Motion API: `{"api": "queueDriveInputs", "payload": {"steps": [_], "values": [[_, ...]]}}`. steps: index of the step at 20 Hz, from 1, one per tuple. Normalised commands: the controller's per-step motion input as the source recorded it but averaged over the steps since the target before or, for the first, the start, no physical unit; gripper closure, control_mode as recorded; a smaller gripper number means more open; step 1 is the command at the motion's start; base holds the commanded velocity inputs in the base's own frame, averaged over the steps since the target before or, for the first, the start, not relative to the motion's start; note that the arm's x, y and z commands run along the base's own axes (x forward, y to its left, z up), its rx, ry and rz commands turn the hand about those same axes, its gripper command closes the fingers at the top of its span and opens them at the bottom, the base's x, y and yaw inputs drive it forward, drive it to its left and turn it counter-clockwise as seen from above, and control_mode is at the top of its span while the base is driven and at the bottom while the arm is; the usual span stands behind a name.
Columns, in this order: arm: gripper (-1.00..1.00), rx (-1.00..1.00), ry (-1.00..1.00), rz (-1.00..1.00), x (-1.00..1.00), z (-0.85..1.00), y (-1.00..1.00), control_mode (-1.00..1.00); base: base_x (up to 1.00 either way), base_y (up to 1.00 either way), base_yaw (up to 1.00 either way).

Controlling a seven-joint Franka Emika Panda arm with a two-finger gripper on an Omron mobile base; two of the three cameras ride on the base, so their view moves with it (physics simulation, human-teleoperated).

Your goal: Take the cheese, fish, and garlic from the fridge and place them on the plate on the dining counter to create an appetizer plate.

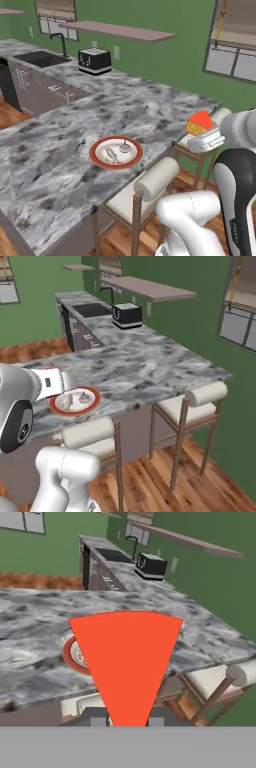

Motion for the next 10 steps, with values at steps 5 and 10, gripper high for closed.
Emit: {"api": "queueDriveInputs", "payload": {"steps": [5,10], "values": [[1.00,0.00,0.00,0.00,0.00,0.00,0.00,1.00,0.80,-0.27,0.63],[1.00,0.00,0.00,0.00,0.00,0.00,0.00,1.00,0.85,-0.28,0.70]]}}
